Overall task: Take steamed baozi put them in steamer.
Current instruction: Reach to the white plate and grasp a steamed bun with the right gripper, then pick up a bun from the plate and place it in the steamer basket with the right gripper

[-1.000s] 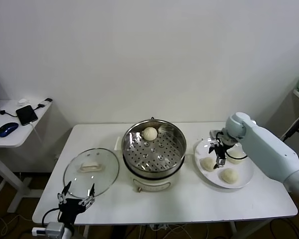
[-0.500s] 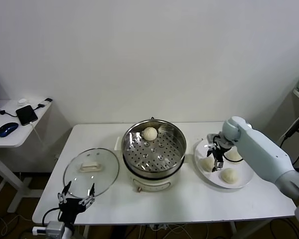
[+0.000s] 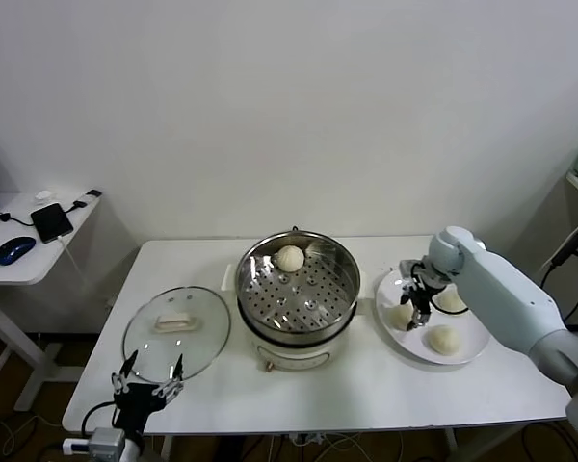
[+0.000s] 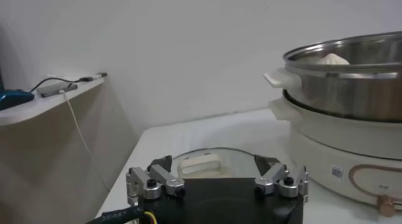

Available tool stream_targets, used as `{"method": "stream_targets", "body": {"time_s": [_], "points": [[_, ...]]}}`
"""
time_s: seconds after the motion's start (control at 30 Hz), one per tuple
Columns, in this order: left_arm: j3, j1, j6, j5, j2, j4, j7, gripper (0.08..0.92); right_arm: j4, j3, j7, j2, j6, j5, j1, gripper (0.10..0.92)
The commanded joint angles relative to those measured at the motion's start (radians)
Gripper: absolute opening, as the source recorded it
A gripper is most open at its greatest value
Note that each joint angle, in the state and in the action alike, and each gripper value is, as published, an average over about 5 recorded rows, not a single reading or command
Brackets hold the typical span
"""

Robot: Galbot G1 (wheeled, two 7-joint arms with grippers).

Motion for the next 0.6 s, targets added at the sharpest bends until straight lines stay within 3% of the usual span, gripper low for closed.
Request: {"method": "stream_targets", "body": {"time_s": [0.03,0.3,0.6], "points": [[0.002,-0.001,-0.001,0.000,0.000,0.001,-0.001,0.823,0.006,0.003,0.000,-0.007,0.001,0.006,0.005,0.504],[0.009,-0.014,-0.004,0.001,-0.001,0.005,-0.004,0.823,0.123,-0.102,-0.041,-0.104,-0.063,0.128,0.146,0.458],[0.008,-0.032,0.012,0.042,-0.005,-0.007,-0.016,0.823,0.299,-0.511,-0.109,-0.157,-0.221,0.511,0.599,0.458]]}}
